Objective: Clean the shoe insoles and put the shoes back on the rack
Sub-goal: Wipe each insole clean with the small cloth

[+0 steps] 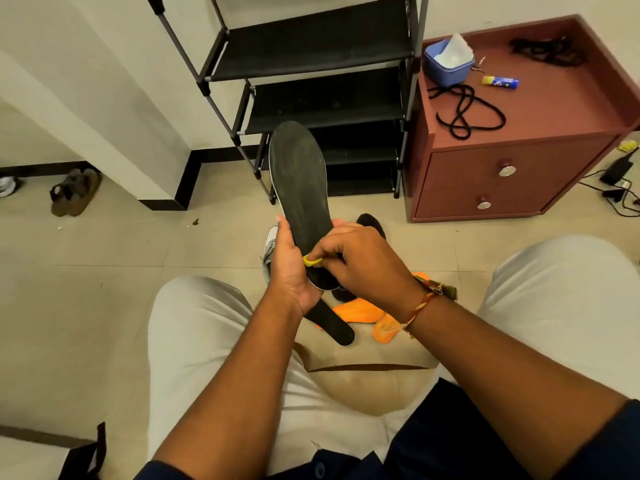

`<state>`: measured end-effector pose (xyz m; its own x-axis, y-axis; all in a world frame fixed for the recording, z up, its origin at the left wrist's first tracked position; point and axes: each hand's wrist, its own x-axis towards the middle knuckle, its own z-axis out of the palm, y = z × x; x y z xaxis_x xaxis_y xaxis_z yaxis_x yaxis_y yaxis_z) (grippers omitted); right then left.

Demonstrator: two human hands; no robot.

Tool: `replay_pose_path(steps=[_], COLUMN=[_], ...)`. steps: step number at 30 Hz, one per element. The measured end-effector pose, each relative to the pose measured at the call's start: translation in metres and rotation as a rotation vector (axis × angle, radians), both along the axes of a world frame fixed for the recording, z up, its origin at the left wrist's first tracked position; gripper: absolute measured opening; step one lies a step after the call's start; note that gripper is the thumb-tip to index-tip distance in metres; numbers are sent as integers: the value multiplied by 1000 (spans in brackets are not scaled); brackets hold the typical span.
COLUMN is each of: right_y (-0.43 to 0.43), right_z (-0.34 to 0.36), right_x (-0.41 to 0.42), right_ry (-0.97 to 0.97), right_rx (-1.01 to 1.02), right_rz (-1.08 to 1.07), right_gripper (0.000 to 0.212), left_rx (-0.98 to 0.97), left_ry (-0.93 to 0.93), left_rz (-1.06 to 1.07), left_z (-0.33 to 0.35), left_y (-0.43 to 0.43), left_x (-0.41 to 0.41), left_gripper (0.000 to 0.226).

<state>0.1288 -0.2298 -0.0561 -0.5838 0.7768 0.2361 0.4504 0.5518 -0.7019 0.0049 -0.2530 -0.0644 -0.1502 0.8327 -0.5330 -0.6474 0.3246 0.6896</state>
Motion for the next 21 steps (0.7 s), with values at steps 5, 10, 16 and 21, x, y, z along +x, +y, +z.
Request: replay_pose_path(steps=[5,10,16,21], right_y=[0,8,26,52], right_z=[2,5,6,0], right_x=[9,14,26,48], right_ry=[-82,-238,-197,-47], right_rx=[-32,136,297,250], right_rz=[52,-44,-361,-531], right_gripper=[14,15,10,10], left_rx=[-7,-34,-53,-50], left_ry=[-47,19,138,116], left_rz=[68,4,-194,-316], left_z=[-6,-4,-1,-2], left_y=[6,4,-2,-6], left_x=[-9,5,21,22], left_gripper=[89,84,79,89])
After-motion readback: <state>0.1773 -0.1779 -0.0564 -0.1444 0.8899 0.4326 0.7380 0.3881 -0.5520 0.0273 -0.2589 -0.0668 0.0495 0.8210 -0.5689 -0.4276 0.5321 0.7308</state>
